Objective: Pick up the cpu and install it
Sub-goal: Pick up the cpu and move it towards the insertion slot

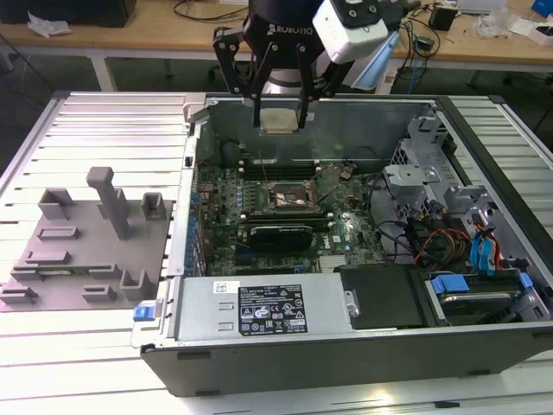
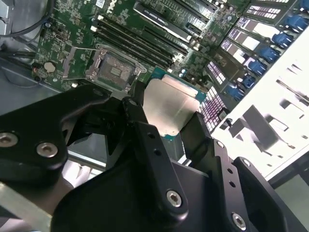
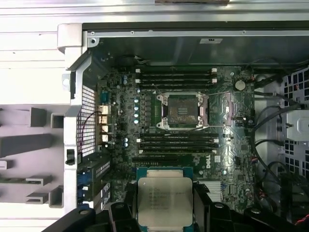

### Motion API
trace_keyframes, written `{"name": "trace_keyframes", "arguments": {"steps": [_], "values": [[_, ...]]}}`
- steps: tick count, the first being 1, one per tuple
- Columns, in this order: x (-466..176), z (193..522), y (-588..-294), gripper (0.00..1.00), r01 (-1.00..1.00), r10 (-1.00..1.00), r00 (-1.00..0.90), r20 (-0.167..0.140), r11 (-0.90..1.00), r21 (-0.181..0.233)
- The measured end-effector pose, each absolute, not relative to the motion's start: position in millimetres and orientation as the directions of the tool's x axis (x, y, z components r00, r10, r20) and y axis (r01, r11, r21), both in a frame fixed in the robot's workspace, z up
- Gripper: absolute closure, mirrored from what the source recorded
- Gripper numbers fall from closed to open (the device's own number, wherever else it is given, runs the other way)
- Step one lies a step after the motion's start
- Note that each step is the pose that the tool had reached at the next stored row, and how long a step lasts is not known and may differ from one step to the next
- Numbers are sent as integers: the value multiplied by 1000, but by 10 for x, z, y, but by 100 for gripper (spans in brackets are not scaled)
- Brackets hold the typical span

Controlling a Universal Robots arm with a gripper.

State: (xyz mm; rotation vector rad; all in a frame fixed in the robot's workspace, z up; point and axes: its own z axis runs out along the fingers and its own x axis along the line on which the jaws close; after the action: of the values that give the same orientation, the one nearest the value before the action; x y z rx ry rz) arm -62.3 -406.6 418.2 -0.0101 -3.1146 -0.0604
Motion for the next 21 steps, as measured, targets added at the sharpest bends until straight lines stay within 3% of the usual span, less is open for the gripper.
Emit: {"name": "trace_keyframes", "arguments": {"steps": [21], "values": [[-435, 3817, -3988, 45, 8, 6, -999, 46, 999, 38]]}}
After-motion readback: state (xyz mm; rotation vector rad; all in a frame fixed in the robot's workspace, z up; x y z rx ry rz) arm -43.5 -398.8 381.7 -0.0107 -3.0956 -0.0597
